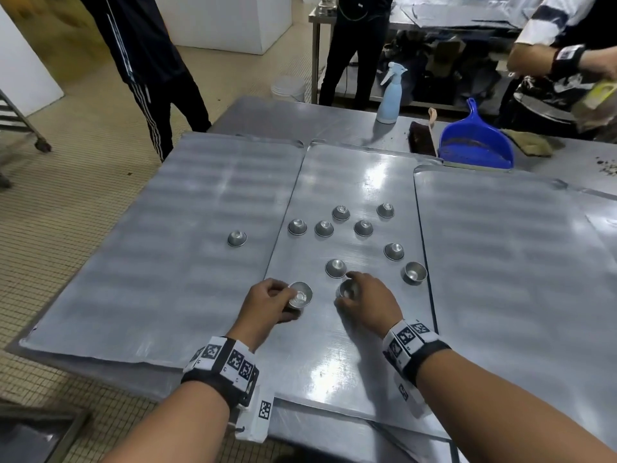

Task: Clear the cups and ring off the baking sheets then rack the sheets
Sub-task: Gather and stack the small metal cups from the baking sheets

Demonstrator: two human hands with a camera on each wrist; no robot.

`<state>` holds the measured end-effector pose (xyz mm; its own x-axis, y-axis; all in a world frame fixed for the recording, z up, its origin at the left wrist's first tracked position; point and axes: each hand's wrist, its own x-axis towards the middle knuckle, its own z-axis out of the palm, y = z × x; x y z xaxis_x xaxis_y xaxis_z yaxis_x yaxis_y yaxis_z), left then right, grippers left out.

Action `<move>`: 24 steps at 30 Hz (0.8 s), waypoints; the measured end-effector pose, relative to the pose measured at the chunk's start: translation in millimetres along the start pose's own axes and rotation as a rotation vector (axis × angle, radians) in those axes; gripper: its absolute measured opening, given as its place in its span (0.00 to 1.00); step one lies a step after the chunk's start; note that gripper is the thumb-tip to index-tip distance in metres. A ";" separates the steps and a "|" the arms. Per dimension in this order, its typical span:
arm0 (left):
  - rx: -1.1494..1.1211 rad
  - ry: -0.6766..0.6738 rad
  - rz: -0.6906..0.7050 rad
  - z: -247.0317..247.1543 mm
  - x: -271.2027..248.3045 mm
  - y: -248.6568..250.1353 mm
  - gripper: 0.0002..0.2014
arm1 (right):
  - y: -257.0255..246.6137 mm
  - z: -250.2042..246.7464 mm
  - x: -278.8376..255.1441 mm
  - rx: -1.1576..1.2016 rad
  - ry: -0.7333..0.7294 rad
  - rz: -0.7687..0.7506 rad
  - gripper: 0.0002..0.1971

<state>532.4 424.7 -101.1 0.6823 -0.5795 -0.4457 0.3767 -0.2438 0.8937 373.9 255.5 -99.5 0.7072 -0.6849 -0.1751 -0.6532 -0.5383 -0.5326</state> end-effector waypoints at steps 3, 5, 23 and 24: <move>0.061 0.013 0.054 1.1 1.6 -1.9 0.06 | 0.2 1.1 0.3 0.003 0.004 -0.005 0.16; 0.078 0.008 0.064 1.0 3.5 -3.2 0.08 | 0.5 0.5 1.0 -0.001 0.004 -0.004 0.19; 0.150 0.022 0.107 -5.5 1.1 1.5 0.13 | -0.1 -1.2 -0.7 0.036 0.012 -0.007 0.21; 0.159 0.030 0.098 -4.6 -2.3 3.9 0.16 | -1.2 -1.3 -0.9 0.043 0.009 -0.018 0.22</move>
<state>535.1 428.7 -96.8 0.7301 -0.5837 -0.3553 0.2053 -0.3085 0.9288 373.8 256.2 -97.7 0.7164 -0.6797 -0.1574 -0.6278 -0.5295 -0.5705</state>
